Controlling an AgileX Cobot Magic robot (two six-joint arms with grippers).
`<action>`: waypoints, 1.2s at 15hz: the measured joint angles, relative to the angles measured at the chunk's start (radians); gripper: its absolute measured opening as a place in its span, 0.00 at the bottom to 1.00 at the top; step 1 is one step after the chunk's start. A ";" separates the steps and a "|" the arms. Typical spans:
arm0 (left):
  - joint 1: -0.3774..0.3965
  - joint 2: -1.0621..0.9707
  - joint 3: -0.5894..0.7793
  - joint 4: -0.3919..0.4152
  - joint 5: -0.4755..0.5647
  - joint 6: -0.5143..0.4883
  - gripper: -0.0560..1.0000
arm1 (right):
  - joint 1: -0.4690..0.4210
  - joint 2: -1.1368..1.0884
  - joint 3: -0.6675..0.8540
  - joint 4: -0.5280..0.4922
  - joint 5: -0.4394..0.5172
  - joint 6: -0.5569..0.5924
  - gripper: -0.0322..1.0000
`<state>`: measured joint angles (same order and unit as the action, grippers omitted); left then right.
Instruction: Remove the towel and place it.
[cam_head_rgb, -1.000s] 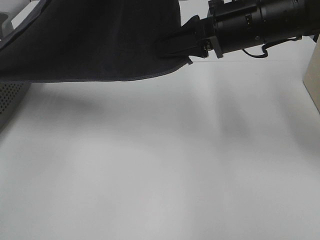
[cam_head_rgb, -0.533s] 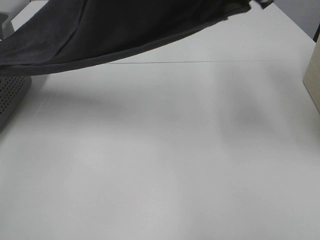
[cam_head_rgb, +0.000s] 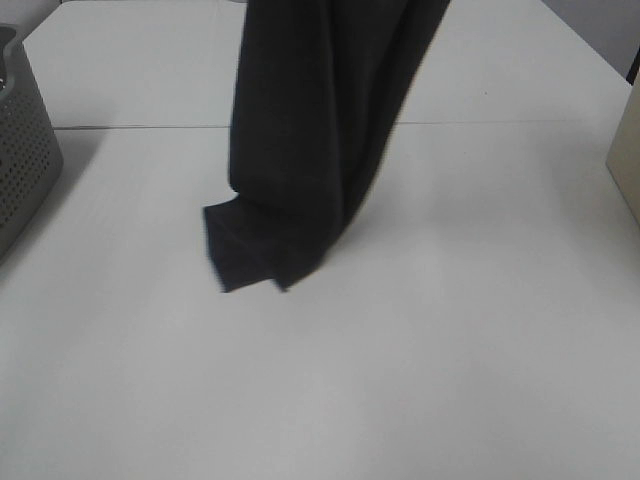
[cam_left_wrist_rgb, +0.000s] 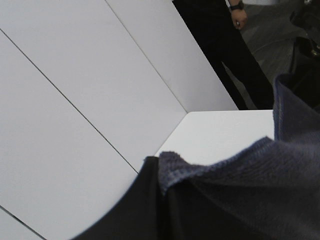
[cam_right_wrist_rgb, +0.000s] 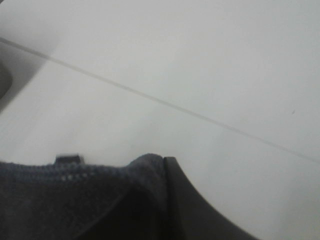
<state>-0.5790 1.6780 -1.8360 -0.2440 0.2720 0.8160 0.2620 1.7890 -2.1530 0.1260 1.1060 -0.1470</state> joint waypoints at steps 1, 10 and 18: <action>0.004 0.002 0.000 -0.002 -0.036 0.000 0.05 | 0.000 0.000 -0.030 -0.029 -0.039 0.008 0.04; 0.114 0.118 0.000 -0.015 -0.419 0.000 0.05 | 0.000 0.044 -0.061 -0.106 -0.432 0.064 0.04; 0.160 0.264 -0.075 0.123 -0.773 -0.016 0.05 | 0.000 0.096 -0.061 -0.116 -0.792 0.065 0.04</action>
<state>-0.4190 1.9420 -1.9110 -0.1210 -0.5010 0.8000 0.2620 1.8850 -2.2140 0.0100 0.3140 -0.0820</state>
